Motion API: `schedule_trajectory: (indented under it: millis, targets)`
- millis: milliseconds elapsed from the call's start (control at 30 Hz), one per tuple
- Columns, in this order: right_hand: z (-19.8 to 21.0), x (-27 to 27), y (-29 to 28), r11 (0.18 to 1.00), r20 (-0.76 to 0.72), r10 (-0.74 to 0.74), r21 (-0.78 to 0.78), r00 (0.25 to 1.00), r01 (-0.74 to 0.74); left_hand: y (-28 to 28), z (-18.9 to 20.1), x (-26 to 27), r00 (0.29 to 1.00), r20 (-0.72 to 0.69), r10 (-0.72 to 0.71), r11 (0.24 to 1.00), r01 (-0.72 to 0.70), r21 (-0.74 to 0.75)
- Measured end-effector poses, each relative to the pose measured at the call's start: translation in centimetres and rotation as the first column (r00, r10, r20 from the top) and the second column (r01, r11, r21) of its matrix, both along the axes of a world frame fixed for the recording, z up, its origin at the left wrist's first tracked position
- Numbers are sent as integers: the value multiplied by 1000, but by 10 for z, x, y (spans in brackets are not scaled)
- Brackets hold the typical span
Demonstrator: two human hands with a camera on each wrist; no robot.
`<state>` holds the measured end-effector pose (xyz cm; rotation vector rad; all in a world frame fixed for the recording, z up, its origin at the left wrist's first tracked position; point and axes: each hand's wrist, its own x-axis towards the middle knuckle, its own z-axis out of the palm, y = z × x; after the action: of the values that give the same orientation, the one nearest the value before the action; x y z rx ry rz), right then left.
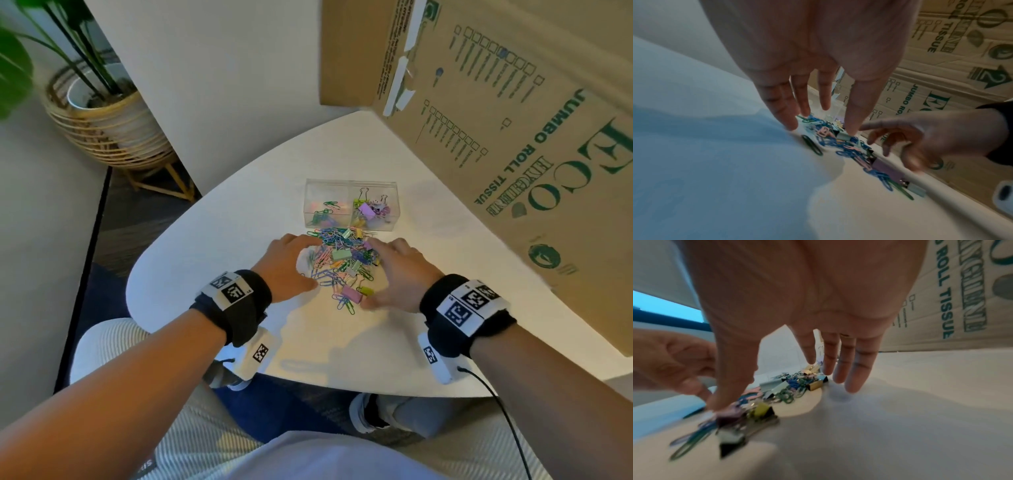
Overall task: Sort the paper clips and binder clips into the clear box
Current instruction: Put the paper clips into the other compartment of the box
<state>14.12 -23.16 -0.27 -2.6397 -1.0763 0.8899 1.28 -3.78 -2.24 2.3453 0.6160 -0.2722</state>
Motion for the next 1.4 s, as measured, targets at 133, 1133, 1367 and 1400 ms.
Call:
schedule_trajectory:
  millis: [133,1133,1367,1400]
  targets:
    - [-8,-13,2,999,11,36,-26,999,-36,7,8,-3,984,-160,-82,991,98,91]
    - [-3,-3,34,984,-42,-160,-84,986,156,-14,16,39,986,-155,-67,997,74,37]
    - [1,-5,45,985,-35,-128,-124,991,123,-17,19,46,964,-252,-87,988,115,101]
    - [2,-6,48,986,-27,-117,-125,993,113,-19,19,48,966,-240,-91,989,115,89]
